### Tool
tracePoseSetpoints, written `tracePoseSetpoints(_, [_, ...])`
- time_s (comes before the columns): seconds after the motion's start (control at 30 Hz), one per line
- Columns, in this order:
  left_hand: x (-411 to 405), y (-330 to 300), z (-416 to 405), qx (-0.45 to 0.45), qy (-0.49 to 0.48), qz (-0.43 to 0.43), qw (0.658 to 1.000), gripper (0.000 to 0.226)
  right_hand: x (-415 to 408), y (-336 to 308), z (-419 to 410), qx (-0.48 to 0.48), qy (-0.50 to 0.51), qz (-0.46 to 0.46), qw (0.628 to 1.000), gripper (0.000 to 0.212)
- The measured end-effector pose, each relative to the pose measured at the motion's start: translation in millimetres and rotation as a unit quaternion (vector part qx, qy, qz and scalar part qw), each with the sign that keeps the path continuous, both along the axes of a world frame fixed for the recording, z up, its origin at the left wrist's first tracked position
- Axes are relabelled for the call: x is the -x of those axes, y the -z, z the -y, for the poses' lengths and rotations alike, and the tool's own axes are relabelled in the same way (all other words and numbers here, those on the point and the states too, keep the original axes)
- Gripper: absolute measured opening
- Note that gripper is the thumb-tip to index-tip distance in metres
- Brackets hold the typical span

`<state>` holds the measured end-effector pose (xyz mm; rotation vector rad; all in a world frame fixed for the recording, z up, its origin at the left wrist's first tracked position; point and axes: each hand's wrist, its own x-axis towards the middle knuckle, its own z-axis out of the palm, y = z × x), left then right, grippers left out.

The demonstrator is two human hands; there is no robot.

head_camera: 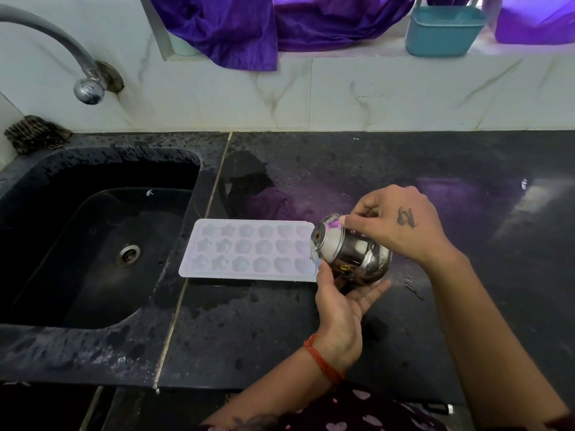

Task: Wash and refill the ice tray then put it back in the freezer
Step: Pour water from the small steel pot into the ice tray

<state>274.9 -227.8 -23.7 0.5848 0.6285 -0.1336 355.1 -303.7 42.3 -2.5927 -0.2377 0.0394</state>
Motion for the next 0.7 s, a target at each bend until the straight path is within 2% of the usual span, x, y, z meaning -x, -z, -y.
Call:
tracePoseSetpoints(0.27, [2,3,1,-0.014,0.016,0.002,1.0,0.049,3,1,8,-0.031,0.015,-0.014,0.999,0.026])
tracePoseSetpoints(0.43, [3,5,2,-0.057,0.021,0.014,0.998,0.049,6,1,15,-0.109,0.033,-0.036,0.993,0.036])
tracePoseSetpoints(0.57, [0,4,-1,-0.114,0.03,0.038,0.992,0.043,3,11,20,-0.159,0.066,-0.037,0.984,0.02])
tracePoseSetpoints(0.7, [-4,0,-11,-0.175,0.038,0.06,0.982,0.041,-1,17,20,-0.226,0.097,-0.062,0.967,0.013])
